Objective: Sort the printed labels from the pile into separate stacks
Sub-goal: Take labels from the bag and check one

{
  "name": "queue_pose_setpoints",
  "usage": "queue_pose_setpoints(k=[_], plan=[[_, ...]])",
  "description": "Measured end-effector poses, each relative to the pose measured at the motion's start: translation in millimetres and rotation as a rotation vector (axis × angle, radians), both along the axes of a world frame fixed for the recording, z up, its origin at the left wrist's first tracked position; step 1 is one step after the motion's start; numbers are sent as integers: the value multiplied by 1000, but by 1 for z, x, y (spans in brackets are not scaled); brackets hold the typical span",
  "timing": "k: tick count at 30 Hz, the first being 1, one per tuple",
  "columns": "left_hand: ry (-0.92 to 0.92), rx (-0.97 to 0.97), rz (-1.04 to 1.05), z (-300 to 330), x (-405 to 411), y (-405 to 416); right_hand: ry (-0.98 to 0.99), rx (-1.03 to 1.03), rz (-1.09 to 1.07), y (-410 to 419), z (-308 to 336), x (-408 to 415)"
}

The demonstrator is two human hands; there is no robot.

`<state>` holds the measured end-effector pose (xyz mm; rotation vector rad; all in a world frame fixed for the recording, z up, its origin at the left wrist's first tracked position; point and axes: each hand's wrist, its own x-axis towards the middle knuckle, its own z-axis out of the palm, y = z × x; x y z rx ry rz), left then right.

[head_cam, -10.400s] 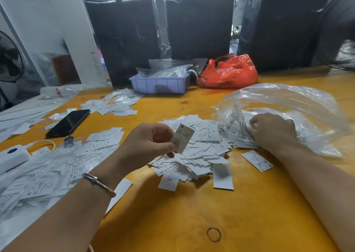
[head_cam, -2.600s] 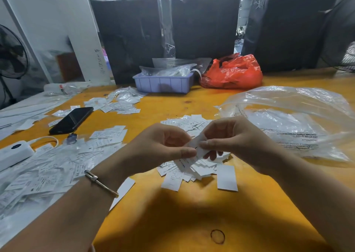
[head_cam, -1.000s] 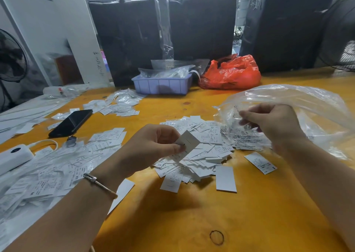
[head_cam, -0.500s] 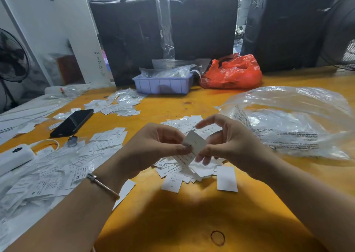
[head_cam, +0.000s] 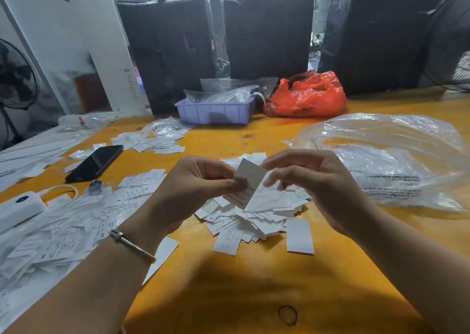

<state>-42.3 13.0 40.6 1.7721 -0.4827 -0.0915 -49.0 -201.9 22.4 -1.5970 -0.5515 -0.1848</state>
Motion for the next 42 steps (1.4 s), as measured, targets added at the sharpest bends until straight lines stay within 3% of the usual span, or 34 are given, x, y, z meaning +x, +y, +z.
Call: queue_pose_setpoints(k=[5,11,15,19,24,27,29,32,42], plan=[[4,46,-14,-1,-3,-3,-44,-103,64,2,0,-4],[117,-137,18,4,-3,1,101,62,68,1,4,-3],[48,-171,148,3,1,4,150,338,-192,-6,7,2],[15,-155,179,0,3,3,55,209,-457,-7,0,3],[-34,-181,102,-2,1,-1,32,-107,-345,1,-6,4],[-79,-117,52,-2,-1,-3,186,-74,-83,5,-5,2],[-96,-74,30,-3,-3,-5,189,-76,45,5,-5,0],[-103,-50,16,-4,-3,-6,65,-84,51,5,-7,0],[-86,54,-30,-7,-1,-7,-44,-98,-16,6,-7,-1]])
